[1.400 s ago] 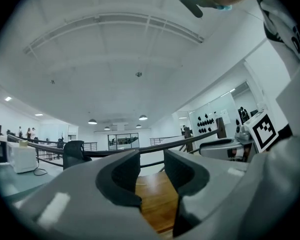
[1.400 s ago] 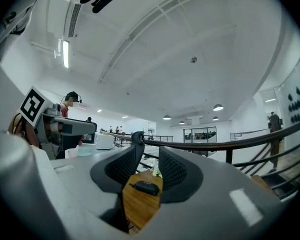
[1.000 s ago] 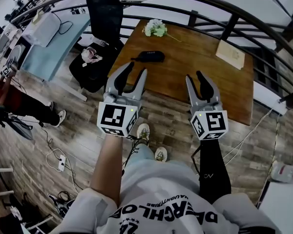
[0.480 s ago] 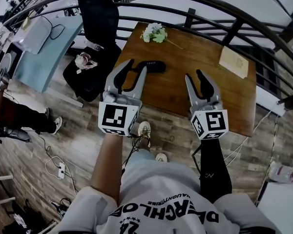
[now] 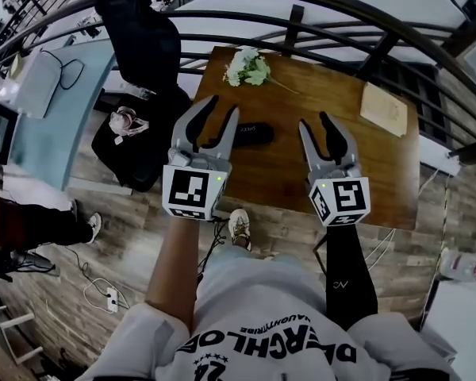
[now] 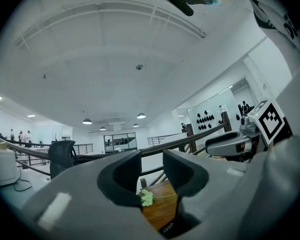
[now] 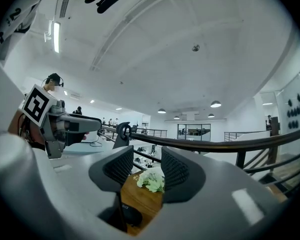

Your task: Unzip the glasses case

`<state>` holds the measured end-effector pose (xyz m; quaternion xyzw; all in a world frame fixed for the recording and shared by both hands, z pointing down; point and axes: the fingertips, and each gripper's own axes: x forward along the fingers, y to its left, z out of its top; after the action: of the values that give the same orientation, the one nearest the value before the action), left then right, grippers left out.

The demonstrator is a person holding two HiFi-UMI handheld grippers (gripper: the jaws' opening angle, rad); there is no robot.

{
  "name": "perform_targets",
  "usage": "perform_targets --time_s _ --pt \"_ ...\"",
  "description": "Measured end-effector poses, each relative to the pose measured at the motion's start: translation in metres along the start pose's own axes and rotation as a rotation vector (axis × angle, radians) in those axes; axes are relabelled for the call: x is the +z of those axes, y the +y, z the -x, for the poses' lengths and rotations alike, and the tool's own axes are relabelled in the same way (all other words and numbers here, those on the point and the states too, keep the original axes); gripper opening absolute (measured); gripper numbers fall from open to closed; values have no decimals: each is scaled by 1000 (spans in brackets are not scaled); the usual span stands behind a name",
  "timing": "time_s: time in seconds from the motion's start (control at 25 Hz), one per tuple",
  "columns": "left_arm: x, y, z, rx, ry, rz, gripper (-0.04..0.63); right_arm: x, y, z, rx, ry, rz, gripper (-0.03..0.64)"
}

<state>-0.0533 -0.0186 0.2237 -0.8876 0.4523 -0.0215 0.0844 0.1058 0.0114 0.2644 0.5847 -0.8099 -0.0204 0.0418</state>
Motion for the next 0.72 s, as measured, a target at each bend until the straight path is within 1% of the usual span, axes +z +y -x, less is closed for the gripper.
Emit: perform_targets --time_s 0.16,0.32,0.48,0.72 --pt "-13 21 -20 -38 11 6 140 -3 -2 -28 -31 17 -1 202" --pt "-28 32 -35 -78 29 8 140 -10 1 -50 -48 28 -7 201" --pt "-39 37 -43 -112 37 16 140 -19 6 -59 -40 46 3 195" --pt "-55 31 -50 -157 62 19 140 -32 2 -60 -58 75 -8 198"
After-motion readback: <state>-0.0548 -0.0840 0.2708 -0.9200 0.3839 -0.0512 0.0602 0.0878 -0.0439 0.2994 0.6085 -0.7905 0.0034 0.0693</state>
